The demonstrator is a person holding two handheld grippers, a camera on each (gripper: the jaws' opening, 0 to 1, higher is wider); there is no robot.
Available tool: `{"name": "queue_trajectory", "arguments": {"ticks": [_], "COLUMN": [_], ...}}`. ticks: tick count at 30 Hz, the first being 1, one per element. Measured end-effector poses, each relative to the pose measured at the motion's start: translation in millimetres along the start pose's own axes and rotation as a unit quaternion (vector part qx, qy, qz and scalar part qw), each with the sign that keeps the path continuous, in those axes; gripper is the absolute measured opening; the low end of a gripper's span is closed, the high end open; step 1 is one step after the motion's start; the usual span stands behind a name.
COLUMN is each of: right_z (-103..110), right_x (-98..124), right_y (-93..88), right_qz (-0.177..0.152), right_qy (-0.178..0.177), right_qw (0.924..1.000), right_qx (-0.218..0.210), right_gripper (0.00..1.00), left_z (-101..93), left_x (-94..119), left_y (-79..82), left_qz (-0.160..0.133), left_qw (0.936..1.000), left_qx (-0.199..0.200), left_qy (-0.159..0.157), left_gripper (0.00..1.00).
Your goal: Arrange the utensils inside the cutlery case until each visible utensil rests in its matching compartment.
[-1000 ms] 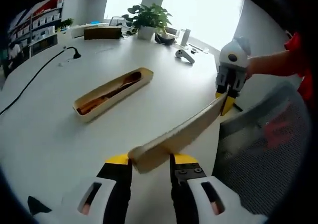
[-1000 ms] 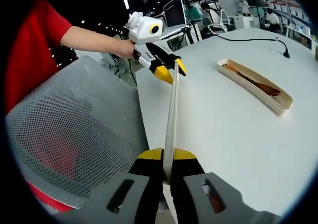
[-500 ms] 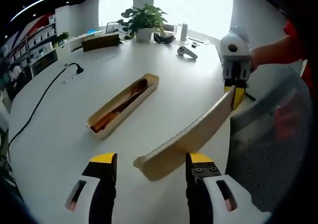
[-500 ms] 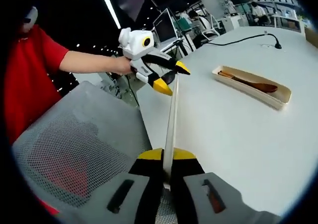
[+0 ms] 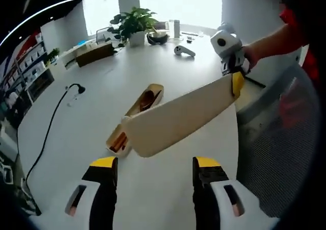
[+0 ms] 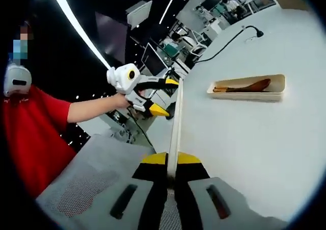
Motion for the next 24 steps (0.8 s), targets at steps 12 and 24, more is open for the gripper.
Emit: {"name": "queue_trajectory", "arguments": {"ticks": [12, 24], "right_z": [-2.3, -16.8], "right_x": [-6.9, -15.9], "right_y": [6.1, 7.3], "right_qz": [-0.038, -0.097], "right_qy": [0.008, 0.035], "right_qw": [0.9975, 0.9848], "right_qx": [-0.06, -0.14], "right_gripper": [0.0, 0.0], "left_z": [22.0, 37.8], "left_x": [5.2, -29.3], "left_y": [23.8, 41.3], "left_qz": [0.026, -0.01], "left_qw": [0.9955, 0.9961], "left_qx": [-0.091, -0.086], "left_qy": [0.004, 0.016], "left_gripper": [0.62, 0.69]}}
Point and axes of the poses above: the point that each gripper's makers call its tool centre point, and the gripper's own axes: x roughly backward along the fingers, z roughly to its left, y roughly out of its top, the point moved 9 cm from there along x, roughly backward along the fingers, and after that the axes turned 12 degrees about x, right-handed, at the moved point
